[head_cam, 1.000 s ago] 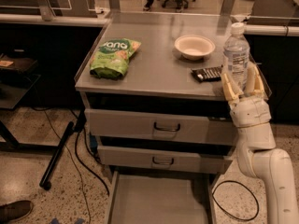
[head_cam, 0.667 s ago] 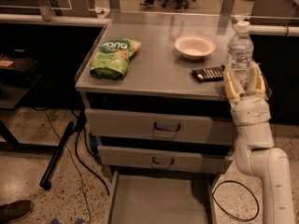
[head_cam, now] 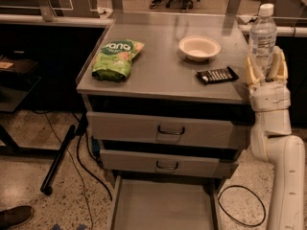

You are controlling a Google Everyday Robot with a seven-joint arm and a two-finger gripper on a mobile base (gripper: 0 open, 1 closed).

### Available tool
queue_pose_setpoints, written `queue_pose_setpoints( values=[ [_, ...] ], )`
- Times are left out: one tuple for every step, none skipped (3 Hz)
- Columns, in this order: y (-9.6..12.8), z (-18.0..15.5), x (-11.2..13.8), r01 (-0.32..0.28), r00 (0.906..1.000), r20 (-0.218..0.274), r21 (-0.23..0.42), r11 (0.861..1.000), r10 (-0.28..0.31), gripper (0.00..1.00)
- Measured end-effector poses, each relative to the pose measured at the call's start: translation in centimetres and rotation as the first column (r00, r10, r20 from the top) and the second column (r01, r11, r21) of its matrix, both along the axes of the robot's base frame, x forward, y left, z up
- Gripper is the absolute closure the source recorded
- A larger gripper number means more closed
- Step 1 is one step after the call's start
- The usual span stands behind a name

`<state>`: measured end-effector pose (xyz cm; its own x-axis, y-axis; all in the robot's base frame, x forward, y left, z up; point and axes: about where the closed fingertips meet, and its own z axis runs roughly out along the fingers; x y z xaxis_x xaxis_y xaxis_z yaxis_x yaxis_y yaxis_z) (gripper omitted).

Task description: Pick blue plastic bottle from bottom drawer and place on counter

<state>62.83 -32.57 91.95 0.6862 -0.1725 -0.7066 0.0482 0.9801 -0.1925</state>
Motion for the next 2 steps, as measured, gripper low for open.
queue_pose_setpoints(
  values=[
    [-0.13, 0.06, -0.03, 0.003, 1.0, -0.001, 0.0, 1.0, -0.003, 1.0],
    [-0.29, 0.09, -0.83, 0.013, 0.9998, -0.015, 0.001, 1.0, -0.013, 1.0]
  ],
)
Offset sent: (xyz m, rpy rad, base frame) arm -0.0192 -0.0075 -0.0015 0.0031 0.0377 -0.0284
